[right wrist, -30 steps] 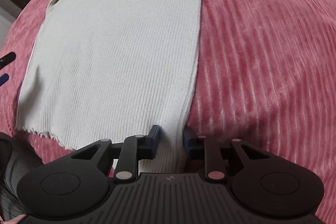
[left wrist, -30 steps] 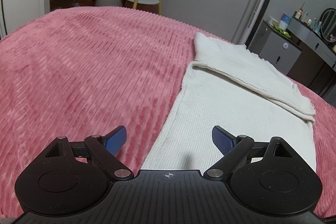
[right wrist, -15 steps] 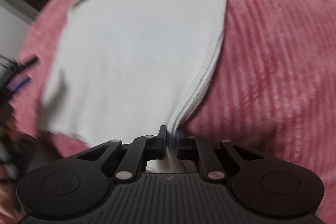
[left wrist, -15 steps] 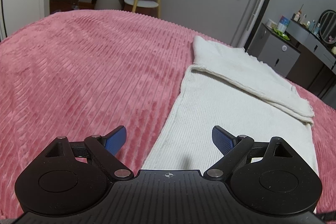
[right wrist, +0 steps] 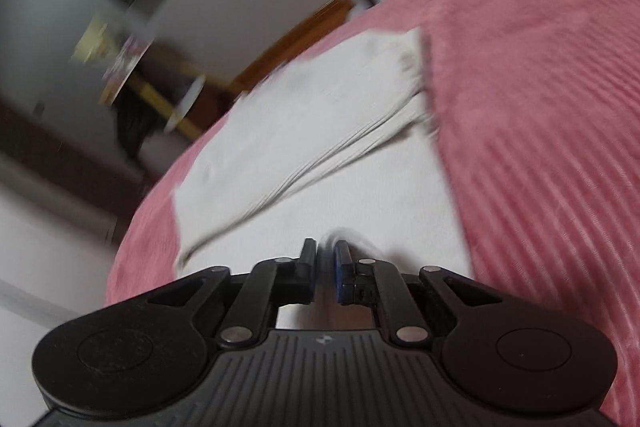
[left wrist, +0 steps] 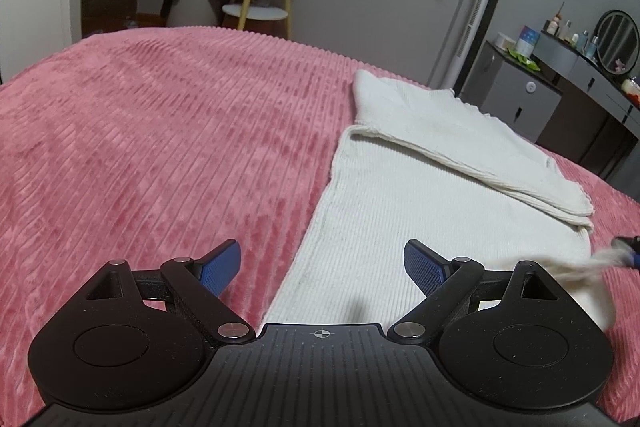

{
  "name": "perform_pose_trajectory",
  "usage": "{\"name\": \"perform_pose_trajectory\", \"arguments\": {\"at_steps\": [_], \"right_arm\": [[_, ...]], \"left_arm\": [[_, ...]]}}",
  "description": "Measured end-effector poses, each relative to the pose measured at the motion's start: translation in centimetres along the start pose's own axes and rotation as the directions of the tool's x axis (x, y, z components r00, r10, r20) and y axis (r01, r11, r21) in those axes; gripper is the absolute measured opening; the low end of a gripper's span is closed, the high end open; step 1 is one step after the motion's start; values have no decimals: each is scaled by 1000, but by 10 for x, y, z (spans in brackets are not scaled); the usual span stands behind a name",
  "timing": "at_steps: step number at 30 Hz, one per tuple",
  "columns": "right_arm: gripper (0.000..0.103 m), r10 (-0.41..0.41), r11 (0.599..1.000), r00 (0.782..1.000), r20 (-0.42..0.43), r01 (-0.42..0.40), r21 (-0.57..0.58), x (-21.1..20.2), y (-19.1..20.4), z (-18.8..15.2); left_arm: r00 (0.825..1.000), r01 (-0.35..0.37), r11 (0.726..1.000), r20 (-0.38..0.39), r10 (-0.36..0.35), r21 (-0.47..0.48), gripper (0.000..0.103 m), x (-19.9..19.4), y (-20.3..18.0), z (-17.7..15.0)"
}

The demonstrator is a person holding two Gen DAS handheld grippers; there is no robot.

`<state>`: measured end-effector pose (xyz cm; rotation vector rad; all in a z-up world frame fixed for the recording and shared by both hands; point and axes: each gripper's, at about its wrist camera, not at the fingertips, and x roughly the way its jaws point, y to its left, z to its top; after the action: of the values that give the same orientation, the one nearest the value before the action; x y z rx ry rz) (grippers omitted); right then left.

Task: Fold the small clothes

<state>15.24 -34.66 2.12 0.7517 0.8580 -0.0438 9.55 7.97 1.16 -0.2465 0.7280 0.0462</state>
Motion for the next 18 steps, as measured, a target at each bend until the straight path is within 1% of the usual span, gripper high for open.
{"name": "perform_pose_trajectory", "arguments": {"at_steps": [2, 3, 4, 5, 6, 7, 8, 9, 10, 11, 14, 17, 18], "right_arm": [[21, -49, 994, 999, 13, 50, -95, 2, -4, -2], [22, -63, 984, 998, 27, 67, -162, -1, -7, -6], [23, -62, 964, 997, 36, 69, -255, -5, -4, -11], [26, -56, 933, 998, 39, 66, -354, -8, 1, -17], [36, -54, 892, 998, 34, 63, -448, -8, 7, -24], [42, -52, 850, 998, 23, 56, -524, -9, 13, -32], [55, -51, 811, 999, 16, 51, -583, -8, 20, -38], [60, -51, 780, 999, 15, 49, -623, -7, 27, -44], [61, -47, 758, 999, 11, 43, -650, -3, 34, -48], [61, -54, 745, 999, 3, 42, -666, 3, 39, -50], [61, -90, 713, 996, -5, 61, -698, 26, 51, -53], [60, -143, 708, 990, -12, 93, -700, 51, 54, -52], [52, -152, 708, 988, -20, 95, -700, 57, 54, -51]], "left_arm": [[1000, 3, 1000, -7, -3, -1, 93, 3, 1, 0], [1000, 7, 1000, -11, -7, -3, 93, 4, 1, 0], [1000, 13, 1000, -18, -13, -6, 93, 6, 1, 0], [999, 18, 1000, -26, -18, -10, 93, 8, 2, 0], [999, 22, 1000, -36, -22, -14, 93, 11, 2, 0], [999, 24, 1000, -43, -24, -14, 93, 13, 1, 0], [999, 24, 1000, -48, -24, -10, 93, 15, 0, 1], [998, 21, 1000, -51, -21, -3, 93, 16, -1, 0], [998, 17, 1000, -53, -17, 8, 93, 17, -2, 0], [998, 15, 1000, -55, -14, 15, 93, 17, -3, -2], [998, 11, 1000, -60, -10, 16, 93, 18, -3, -3], [998, 0, 1000, -71, 1, 7, 93, 22, -1, -3], [997, -3, 1000, -73, 4, 6, 93, 23, 0, -2]]}}
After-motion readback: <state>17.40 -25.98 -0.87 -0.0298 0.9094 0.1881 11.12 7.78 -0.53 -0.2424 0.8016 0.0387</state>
